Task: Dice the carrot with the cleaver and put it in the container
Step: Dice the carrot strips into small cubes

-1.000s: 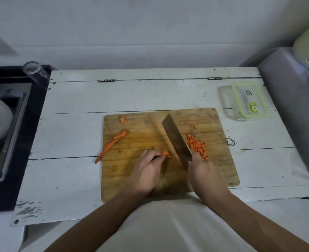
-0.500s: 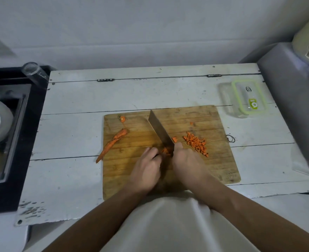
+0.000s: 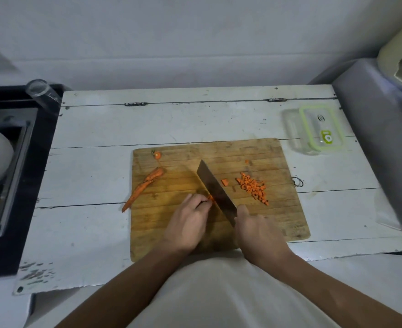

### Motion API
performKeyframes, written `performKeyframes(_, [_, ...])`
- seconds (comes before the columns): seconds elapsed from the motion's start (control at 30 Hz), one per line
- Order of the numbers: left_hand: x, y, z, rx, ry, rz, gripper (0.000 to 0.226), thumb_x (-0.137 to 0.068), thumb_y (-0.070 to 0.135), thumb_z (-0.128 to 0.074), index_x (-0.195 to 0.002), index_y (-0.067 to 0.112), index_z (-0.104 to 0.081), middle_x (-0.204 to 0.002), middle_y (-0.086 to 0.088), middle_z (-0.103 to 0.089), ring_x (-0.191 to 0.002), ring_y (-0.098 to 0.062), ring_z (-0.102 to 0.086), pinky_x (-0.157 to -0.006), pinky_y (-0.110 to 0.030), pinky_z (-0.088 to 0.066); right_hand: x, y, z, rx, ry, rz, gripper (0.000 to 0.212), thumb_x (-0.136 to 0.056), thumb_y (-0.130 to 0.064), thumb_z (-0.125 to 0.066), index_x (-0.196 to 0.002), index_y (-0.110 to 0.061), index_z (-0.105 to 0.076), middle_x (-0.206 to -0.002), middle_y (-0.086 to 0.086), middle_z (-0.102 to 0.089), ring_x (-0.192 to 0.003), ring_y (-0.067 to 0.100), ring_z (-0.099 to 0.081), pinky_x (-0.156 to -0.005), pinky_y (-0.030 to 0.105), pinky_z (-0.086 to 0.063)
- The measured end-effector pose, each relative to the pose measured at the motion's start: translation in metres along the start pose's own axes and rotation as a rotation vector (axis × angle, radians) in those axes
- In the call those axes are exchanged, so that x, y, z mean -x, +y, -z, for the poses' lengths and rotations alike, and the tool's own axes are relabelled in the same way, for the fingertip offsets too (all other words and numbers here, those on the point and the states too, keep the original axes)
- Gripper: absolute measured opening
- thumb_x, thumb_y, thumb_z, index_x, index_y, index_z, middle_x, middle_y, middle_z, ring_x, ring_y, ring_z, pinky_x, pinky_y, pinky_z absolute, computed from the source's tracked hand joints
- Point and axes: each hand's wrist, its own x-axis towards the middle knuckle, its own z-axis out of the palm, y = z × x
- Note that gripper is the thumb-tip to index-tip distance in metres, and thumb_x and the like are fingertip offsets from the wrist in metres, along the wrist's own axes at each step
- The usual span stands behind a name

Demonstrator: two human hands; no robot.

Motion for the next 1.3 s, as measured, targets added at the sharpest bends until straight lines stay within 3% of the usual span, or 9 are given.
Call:
performKeyframes(0.17, [-0.002, -0.006, -0.003, -0.032, -0.059, -0.009, 0.024, -0.089, 0.002, -0.062, -0.108, 0.01, -0.073, -0.107, -0.004, -0.063, -0.097, -0.024, -0.058, -0.083, -0.04, -0.055, -0.017, -0.02, 0.001, 0.01, 0.025, 0.009, 0.013, -0.101, -0.005, -0.039, -0.109, -0.015, -0.043, -0.088, 0.007, -0.069, -0.08, 0.029, -0.072, -0.061, 0.036, -0.052])
performKeyframes(0.33, [0.003, -0.007, -0.003, -0.019, -0.065, -0.027, 0.032, -0.096, 0.011, -0.048, -0.117, 0.011, -0.072, -0.113, -0.003, -0.064, -0.102, -0.023, -0.059, -0.09, -0.039, -0.054, -0.042, -0.019, 0.001, -0.087, 0.109, -0.004, 0.01, -0.104, -0.011, -0.04, -0.109, -0.013, -0.048, -0.082, 0.008, -0.068, -0.075, 0.032, -0.07, -0.065, 0.043, -0.057])
performKeyframes(0.47, [0.014, 0.001, 0.005, 0.041, 0.028, 0.062, 0.034, -0.092, 0.011, -0.068, -0.126, 0.01, -0.071, -0.122, -0.004, -0.066, -0.107, -0.02, -0.061, -0.094, -0.031, -0.054, -0.023, -0.003, 0.002, -0.121, 0.107, -0.027, 0.007, -0.106, -0.021, -0.041, -0.107, -0.018, -0.047, -0.083, 0.004, -0.067, -0.074, 0.026, -0.069, -0.065, 0.042, -0.058])
performKeyframes(0.57, [0.02, -0.002, 0.005, 0.027, 0.035, 0.016, 0.034, -0.091, 0.01, -0.071, -0.125, 0.01, -0.071, -0.119, -0.003, -0.065, -0.104, -0.017, -0.059, -0.091, -0.027, -0.052, -0.01, 0.001, 0.002, -0.058, 0.087, -0.001, 0.002, -0.105, -0.021, -0.045, -0.106, -0.02, -0.044, -0.081, 0.002, -0.066, -0.07, 0.025, -0.067, -0.056, 0.034, -0.049])
performKeyframes(0.77, [0.015, -0.002, 0.007, -0.103, -0.008, -0.043, 0.034, -0.09, 0.012, -0.073, -0.123, 0.008, -0.072, -0.118, -0.005, -0.069, -0.106, -0.019, -0.058, -0.087, -0.03, -0.056, 0.0, -0.002, 0.002, 0.002, 0.026, 0.024, 0.014, -0.103, -0.017, -0.05, -0.112, -0.02, -0.04, -0.081, -0.002, -0.061, -0.062, 0.02, -0.055, -0.056, 0.03, -0.04])
performKeyframes(0.97, [0.012, -0.007, 0.005, -0.096, 0.0, -0.071, 0.03, -0.086, 0.005, -0.064, -0.115, 0.005, -0.075, -0.107, -0.005, -0.069, -0.1, -0.02, -0.055, -0.084, -0.029, -0.053, -0.02, -0.018, 0.002, -0.01, 0.02, 0.001, 0.013, -0.1, -0.006, -0.046, -0.105, -0.017, -0.042, -0.084, 0.005, -0.068, -0.076, 0.028, -0.07, -0.059, 0.037, -0.053])
performKeyframes(1.07, [0.011, -0.006, 0.004, -0.079, -0.006, -0.078, 0.023, -0.091, 0.009, -0.062, -0.11, 0.006, -0.075, -0.103, -0.003, -0.068, -0.097, -0.02, -0.054, -0.082, -0.031, -0.052, -0.033, -0.018, 0.005, -0.075, 0.079, -0.022, 0.007, -0.105, -0.012, -0.042, -0.11, -0.015, -0.046, -0.084, 0.006, -0.068, -0.076, 0.029, -0.069, -0.064, 0.04, -0.057])
performKeyframes(1.2, [0.011, -0.006, 0.007, -0.047, -0.03, -0.04, 0.024, -0.097, 0.013, -0.061, -0.117, 0.006, -0.073, -0.11, -0.003, -0.068, -0.101, -0.021, -0.058, -0.078, -0.037, -0.057, -0.032, 0.004, 0.011, -0.122, 0.116, -0.089, 0.012, -0.106, -0.018, -0.038, -0.109, -0.014, -0.048, -0.081, 0.007, -0.066, -0.072, 0.03, -0.064, -0.059, 0.038, -0.046])
performKeyframes(1.3, [0.01, -0.006, 0.008, -0.049, -0.054, -0.035, 0.028, -0.098, 0.013, -0.059, -0.121, 0.005, -0.072, -0.112, -0.004, -0.068, -0.102, -0.022, -0.058, -0.078, -0.038, -0.058, -0.022, 0.01, 0.014, -0.121, 0.108, -0.052, 0.013, -0.106, -0.024, -0.037, -0.105, -0.016, -0.048, -0.079, 0.006, -0.066, -0.071, 0.03, -0.065, -0.062, 0.041, -0.053])
